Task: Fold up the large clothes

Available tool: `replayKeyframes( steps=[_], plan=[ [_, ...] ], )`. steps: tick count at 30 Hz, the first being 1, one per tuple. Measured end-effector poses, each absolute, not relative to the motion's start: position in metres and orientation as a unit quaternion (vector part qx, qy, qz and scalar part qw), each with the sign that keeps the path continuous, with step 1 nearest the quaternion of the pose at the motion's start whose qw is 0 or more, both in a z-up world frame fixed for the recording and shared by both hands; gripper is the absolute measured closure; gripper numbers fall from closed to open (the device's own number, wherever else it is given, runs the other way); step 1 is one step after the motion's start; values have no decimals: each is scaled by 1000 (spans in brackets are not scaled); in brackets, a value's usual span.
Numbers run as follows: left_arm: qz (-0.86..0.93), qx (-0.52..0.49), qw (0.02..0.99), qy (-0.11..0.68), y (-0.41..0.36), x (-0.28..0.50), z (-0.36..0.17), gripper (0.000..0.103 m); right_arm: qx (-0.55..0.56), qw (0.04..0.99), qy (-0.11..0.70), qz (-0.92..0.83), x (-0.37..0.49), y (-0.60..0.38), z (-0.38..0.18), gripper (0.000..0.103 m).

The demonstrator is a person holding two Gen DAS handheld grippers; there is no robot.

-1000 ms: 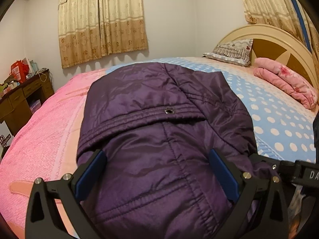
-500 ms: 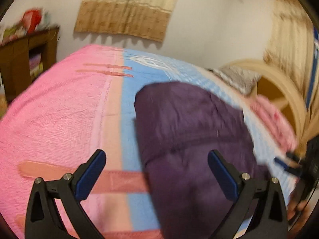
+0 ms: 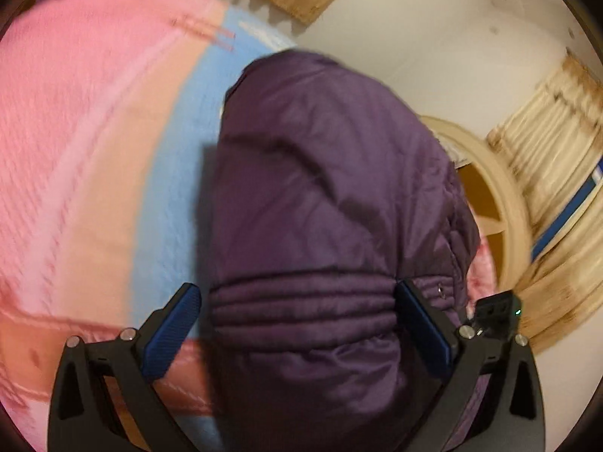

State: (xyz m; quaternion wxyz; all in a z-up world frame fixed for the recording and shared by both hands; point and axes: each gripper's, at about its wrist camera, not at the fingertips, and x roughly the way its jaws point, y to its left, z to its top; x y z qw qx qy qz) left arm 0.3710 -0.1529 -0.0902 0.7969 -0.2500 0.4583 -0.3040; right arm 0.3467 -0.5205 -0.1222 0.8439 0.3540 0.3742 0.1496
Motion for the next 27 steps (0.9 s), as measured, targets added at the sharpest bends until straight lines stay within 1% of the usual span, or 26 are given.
replayKeyframes(
  steps=[4, 9, 11, 12, 13, 15, 17, 22, 25, 27],
  plan=[
    [-326, -257, 788, 455, -156, 370, -94, 0, 363, 829, 383, 185, 354, -513, -123, 1],
    [-343, -212, 801, 442, -175, 368, -84, 0, 340, 841, 379, 184, 367, -499, -122, 1],
    [-346, -203, 808, 432, -175, 361, -79, 10, 324, 842, 386, 191, 371, -495, -120, 1],
    [-344, -192, 815, 425, -176, 354, -73, 12, 322, 836, 398, 200, 370, -491, -120, 1],
    [-343, -184, 819, 421, -177, 356, -68, 17, 321, 830, 407, 207, 370, -488, -119, 1],
    [-339, -162, 829, 414, -179, 348, -54, 20, 312, 819, 424, 226, 365, -473, -110, 1],
    [-340, -148, 836, 405, -177, 332, -38, 23, 316, 813, 424, 246, 349, -461, -100, 1],
    [-313, -121, 863, 378, -145, 261, 3, 23, 348, 787, 407, 307, 292, -423, -85, 1],
    [-271, -139, 876, 375, -105, 216, 24, 23, 361, 767, 400, 348, 261, -388, -81, 1],
    [-245, -147, 882, 375, -82, 200, 24, 23, 364, 754, 400, 374, 244, -358, -80, 1]
  ],
)
